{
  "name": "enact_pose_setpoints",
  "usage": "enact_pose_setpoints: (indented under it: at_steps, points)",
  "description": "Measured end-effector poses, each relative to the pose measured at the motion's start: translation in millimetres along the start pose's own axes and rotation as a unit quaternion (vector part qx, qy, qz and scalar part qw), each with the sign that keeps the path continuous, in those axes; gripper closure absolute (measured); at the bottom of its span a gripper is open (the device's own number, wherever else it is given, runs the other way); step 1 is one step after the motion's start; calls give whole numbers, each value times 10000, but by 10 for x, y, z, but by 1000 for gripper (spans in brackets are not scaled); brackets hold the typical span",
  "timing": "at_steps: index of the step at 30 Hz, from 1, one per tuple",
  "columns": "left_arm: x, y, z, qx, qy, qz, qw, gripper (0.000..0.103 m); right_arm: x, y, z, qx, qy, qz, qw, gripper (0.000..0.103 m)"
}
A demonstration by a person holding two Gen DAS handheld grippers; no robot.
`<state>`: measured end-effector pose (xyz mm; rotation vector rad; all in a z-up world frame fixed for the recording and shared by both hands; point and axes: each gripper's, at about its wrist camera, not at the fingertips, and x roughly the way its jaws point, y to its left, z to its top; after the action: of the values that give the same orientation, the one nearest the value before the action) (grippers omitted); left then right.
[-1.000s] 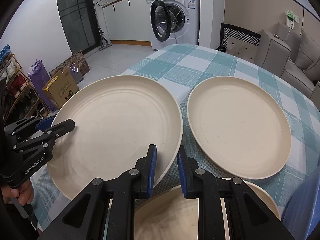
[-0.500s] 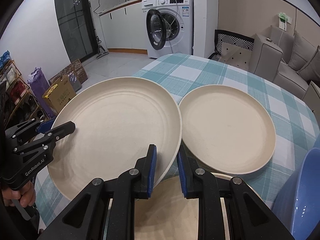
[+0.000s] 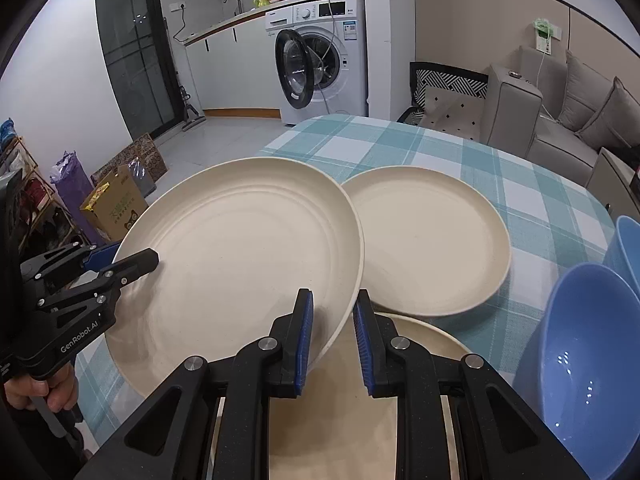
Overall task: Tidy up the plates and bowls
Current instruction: 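Lift the cream plate with both grippers and carry it toward another plate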
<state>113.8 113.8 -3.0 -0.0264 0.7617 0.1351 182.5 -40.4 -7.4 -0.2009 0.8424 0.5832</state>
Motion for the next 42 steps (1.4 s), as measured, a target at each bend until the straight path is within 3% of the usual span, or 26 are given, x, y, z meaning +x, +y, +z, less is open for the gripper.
enact_pose_setpoints:
  at_steps: [42]
  points:
    - [-28,-865,-132,976,205,-620,9931,77,-609,-711,-736,1000,95,-272,9946,82]
